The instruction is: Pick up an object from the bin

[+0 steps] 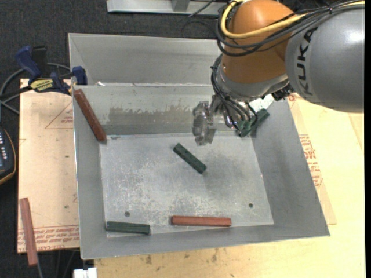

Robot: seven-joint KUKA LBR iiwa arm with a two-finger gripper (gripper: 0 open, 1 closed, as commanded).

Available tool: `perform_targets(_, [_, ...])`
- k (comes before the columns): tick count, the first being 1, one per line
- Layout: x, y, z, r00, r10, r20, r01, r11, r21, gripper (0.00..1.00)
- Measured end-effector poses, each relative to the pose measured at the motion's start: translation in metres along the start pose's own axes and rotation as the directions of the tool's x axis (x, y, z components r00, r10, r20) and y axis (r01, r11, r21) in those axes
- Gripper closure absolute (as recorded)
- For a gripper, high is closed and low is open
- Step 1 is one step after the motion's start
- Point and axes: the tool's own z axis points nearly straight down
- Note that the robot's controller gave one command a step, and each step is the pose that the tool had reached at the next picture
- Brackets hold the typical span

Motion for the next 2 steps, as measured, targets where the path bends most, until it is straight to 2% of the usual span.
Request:
perform_targets(1, [0.089,-0.007,0.077,1.0,0.013,-0.026,-0.013,1.0,0.001,1.0])
perform_targets(2, [0.108,0.047,0.101,0.962,-0.273,-0.015,0.272,0.962,-0.005,1.0])
